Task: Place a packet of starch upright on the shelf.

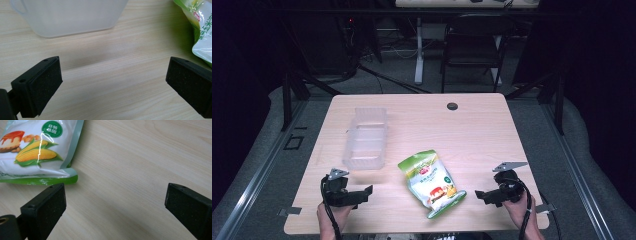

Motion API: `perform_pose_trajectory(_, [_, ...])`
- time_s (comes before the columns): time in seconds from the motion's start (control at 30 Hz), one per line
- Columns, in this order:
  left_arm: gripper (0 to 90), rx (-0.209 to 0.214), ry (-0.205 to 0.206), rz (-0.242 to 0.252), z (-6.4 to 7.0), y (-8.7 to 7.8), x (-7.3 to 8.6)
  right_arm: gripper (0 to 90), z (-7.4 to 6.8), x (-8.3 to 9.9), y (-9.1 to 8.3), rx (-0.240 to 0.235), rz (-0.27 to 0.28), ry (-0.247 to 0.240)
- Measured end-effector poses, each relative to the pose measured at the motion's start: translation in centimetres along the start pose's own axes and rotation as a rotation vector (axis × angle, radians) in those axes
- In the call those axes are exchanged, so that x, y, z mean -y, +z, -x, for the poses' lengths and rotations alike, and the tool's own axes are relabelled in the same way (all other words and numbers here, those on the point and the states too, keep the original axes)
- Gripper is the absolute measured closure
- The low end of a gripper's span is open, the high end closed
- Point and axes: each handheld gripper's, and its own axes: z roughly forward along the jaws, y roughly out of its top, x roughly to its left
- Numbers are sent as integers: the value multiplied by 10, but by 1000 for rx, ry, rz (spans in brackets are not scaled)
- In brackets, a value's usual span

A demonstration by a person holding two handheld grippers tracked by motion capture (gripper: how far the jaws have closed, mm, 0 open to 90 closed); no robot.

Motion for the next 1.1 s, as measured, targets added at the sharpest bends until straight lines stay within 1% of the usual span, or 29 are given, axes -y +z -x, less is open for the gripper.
perform_pose_trajectory(0.07, [3,3,-1,4,0,0,0,25,-1,1,-2,-8,1,-13])
perform_pose_trajectory(0.13, [3,5,-4,10,1,-2,1,25,-1,1,-2,-8,5,-13])
perform_pose_trajectory(0.17, [3,8,-3,15,2,-2,1,25,0,1,-3,-20,3,-9])
perform_pose_trajectory(0.2, [2,11,-1,16,2,-3,1,25,0,1,-3,-23,4,-7])
perform_pose_trajectory(0.23, [2,16,-8,23,1,-2,1,25,3,0,-1,-36,5,-4])
perform_pose_trajectory(0.37, [2,23,-20,23,-1,-2,1,26,4,-1,2,-48,-6,4])
perform_pose_trajectory(0.43, [2,27,-24,31,0,-1,0,26,3,-1,3,-59,-20,6])
perform_pose_trajectory(0.47, [2,35,-34,46,2,-1,0,25,2,-1,4,-58,-28,-3])
perform_pose_trajectory(0.53, [2,42,-27,62,3,-2,0,25,2,-1,5,-63,-29,-4])
perform_pose_trajectory(0.57, [2,31,-26,70,5,-2,0,25,2,-1,5,-69,-29,-6])
perform_pose_trajectory(0.6, [2,36,-41,80,5,-3,0,25,2,-1,5,-64,-26,0])
perform_pose_trajectory(0.7, [2,36,-53,80,5,-3,0,22,3,-1,5,-67,-21,-5])
perform_pose_trajectory(0.77, [2,47,-71,81,5,-1,0,21,3,-1,5,-65,-21,-6])
perform_pose_trajectory(0.83, [3,51,-70,79,7,-1,0,18,2,-2,6,-62,-20,-16])
perform_pose_trajectory(0.9, [3,57,-77,84,12,0,0,18,1,-3,7,-62,-19,-17])
perform_pose_trajectory(0.93, [3,71,-71,82,16,1,0,18,1,-4,8,-54,-23,-25])
perform_pose_trajectory(0.97, [4,76,-65,81,19,1,1,18,0,-6,9,-54,-23,-29])
perform_pose_trajectory(1.0, [6,92,-55,69,22,2,3,18,-1,-7,10,-56,-22,-27])
perform_pose_trajectory(1.03, [7,108,-55,64,25,3,4,17,-3,-9,10,-61,-17,-35])
perform_pose_trajectory(1.07, [5,116,-57,64,27,4,4,18,-5,-10,11,-53,-15,-44])
perform_pose_trajectory(1.1, [3,122,-50,63,29,4,4,18,-7,-12,12,-49,-18,-57])
